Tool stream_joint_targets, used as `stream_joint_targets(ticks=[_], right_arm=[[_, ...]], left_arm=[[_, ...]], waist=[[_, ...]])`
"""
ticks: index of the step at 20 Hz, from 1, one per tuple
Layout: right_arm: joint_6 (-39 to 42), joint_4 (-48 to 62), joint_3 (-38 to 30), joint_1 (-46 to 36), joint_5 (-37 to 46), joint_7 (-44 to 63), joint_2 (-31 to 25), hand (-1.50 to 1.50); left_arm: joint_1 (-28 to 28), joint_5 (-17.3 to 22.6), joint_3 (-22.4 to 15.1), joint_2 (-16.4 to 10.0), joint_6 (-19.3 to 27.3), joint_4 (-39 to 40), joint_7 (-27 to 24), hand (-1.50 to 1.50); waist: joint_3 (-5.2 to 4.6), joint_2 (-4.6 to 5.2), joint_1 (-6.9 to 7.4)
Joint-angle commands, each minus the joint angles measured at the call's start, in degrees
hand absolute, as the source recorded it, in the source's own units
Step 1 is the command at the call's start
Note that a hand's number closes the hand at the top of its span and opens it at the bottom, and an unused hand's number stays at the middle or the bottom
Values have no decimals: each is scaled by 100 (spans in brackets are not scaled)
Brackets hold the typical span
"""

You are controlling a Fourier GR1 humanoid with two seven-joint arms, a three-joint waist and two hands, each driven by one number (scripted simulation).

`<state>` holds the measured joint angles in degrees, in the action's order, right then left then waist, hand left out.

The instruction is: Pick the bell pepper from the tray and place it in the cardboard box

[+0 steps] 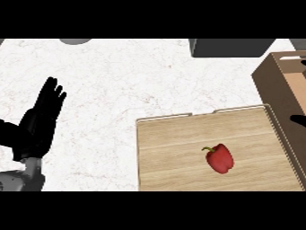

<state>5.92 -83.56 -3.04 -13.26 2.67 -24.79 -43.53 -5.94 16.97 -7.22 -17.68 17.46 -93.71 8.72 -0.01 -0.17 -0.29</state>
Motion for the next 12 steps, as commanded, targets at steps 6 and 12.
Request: stream_joint_targets(ticks=[6, 12], right_arm=[[1793, -1529, 657, 138, 589, 1386, -1816, -150], [2286, -3119, 998, 195, 57, 3399, -1458, -150]], left_arm=[[195, 47, 125, -80, -44, -257, 79, 0], [-168, 92, 267, -29, -153, 71, 161, 0]], waist=[[-24, -50, -54], [-10, -12, -55]])
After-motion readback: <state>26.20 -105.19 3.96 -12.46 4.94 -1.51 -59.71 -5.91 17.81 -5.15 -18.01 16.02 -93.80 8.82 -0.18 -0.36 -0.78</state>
